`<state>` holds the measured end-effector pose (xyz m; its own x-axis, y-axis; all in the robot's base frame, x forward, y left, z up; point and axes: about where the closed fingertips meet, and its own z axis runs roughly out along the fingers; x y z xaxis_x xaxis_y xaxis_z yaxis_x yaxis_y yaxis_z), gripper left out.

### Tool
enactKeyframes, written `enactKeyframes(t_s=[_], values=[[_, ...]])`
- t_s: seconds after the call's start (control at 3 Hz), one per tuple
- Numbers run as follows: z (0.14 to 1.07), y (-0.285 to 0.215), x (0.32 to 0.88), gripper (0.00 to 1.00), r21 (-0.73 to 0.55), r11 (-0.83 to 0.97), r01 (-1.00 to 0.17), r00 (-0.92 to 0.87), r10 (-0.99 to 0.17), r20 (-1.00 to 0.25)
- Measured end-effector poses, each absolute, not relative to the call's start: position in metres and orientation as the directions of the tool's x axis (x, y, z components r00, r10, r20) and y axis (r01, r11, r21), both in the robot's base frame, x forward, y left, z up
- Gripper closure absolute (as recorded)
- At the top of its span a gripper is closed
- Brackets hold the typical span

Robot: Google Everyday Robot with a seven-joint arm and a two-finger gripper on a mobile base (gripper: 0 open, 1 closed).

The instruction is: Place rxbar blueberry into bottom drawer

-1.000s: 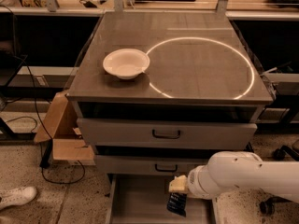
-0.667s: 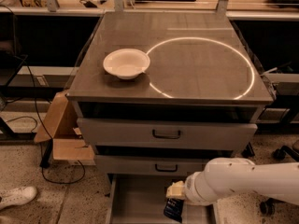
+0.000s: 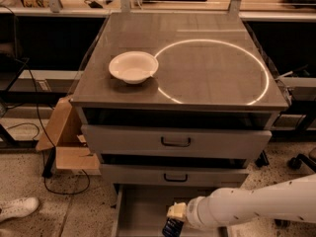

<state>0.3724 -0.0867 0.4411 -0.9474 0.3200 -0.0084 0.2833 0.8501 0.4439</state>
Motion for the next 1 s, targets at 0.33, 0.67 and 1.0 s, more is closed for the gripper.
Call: enactKeyframes(t_s=[0.33,0.67,1.0], values=[[0.437,-0.086,0.373,1.0,0.453,0.843,0.289,-0.945,0.328,-0.007],[0.424,-0.083,0.37,1.0,0.478,0.823,0.308,-0.942,0.335,0.03],[0.389,-0.073,0.376,1.0,0.502,0.805,0.317,-0.94,0.337,0.054]])
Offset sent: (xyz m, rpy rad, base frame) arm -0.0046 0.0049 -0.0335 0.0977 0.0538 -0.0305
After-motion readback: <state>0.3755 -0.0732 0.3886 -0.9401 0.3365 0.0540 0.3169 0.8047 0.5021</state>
